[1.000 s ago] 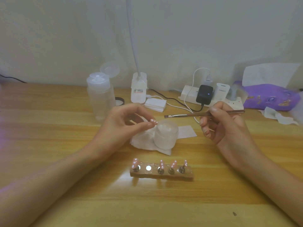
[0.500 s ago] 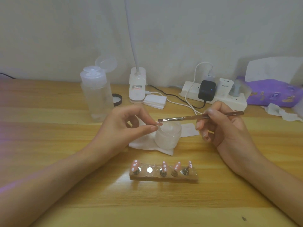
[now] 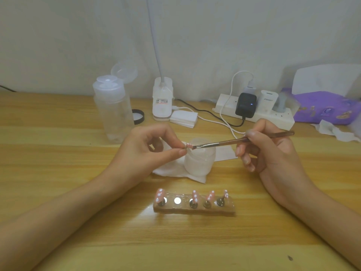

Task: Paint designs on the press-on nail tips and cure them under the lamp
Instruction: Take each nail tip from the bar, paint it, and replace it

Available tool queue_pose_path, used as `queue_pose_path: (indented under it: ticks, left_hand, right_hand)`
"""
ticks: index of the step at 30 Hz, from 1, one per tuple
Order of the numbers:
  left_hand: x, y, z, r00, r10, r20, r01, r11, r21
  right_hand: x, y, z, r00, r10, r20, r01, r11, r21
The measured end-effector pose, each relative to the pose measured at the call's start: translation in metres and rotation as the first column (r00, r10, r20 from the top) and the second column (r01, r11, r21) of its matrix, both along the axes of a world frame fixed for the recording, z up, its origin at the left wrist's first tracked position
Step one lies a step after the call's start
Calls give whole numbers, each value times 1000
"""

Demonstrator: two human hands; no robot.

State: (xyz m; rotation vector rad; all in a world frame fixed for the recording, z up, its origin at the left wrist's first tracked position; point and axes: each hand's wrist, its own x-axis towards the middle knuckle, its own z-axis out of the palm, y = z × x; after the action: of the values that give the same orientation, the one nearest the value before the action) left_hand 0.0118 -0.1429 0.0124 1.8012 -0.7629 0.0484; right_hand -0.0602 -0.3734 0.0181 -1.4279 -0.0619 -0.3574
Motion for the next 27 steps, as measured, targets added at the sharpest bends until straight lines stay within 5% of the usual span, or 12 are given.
queue_pose_path:
  ticks: [27]
  left_hand:
    - [-7, 0, 0, 996, 22, -86, -23, 1000, -14]
  right_hand:
    - [-3, -3, 2, 997, -23, 69, 25, 999, -34]
